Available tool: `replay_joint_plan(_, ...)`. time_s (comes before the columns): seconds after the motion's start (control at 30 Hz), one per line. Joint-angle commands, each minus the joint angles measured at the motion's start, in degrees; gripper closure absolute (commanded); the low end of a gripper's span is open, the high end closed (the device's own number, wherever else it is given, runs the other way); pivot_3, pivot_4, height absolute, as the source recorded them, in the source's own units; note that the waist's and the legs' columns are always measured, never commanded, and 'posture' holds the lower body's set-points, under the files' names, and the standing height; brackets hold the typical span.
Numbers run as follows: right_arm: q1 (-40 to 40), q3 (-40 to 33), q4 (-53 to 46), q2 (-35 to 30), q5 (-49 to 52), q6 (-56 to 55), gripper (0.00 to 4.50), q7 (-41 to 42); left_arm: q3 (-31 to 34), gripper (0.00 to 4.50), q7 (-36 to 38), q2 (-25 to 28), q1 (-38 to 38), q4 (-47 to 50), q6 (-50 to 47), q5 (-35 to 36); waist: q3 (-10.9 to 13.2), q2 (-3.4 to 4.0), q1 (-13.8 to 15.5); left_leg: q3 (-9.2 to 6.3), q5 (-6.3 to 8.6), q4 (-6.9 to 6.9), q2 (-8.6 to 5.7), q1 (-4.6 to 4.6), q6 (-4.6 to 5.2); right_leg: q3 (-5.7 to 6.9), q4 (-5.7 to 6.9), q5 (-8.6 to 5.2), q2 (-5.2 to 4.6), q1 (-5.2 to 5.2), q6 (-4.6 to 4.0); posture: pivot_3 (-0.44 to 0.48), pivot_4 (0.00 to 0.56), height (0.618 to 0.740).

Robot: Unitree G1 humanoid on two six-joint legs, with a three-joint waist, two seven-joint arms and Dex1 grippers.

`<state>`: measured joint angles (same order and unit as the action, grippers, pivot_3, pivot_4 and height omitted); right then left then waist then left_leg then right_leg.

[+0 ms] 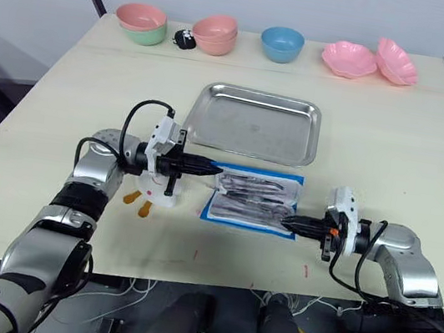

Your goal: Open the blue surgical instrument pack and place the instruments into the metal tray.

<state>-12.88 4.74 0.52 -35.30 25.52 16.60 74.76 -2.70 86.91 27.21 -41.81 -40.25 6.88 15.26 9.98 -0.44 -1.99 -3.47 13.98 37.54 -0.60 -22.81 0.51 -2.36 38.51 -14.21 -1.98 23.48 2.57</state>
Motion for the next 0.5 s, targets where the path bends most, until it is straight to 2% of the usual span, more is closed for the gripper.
replay_joint_plan(0.03,0.6,1.1,-0.5,-0.5,-2.0,-3.2,4.46,0.4,-0.2,4.5,-1.5,-0.5,-1.9,-1.9,1.0,-1.2,0.0,0.0,0.0,0.0,0.0,0.01,0.0,0.0,0.0,0.0,0.0,0.0,0.0,0.0,0.0,0.0,0.15,0.74)
replay_joint_plan(0.3,2.7,4.8,2.4,-0.7,-8.9,-9.7,4.46,-0.5,-1.9,4.5,-6.8,-2.0,-5.6,-9.9,4.1,-7.3,0.0,-0.06,0.0,0.0,0.0,0.02,-0.04,0.0,0.0,0.02,0.0,-0.01,0.0,-0.01,0.01,0.0,0.15,0.74)
replay_joint_plan(0.5,3.4,5.3,2.8,-0.3,-9.9,-11.6,4.46,-1.3,-4.1,4.5,-11.7,-3.2,-7.9,-17.3,7.5,-12.4,-0.2,-0.27,0.0,0.0,0.0,0.02,-0.04,0.03,0.0,0.02,0.0,-0.01,0.01,-0.04,0.01,0.0,0.15,0.74)
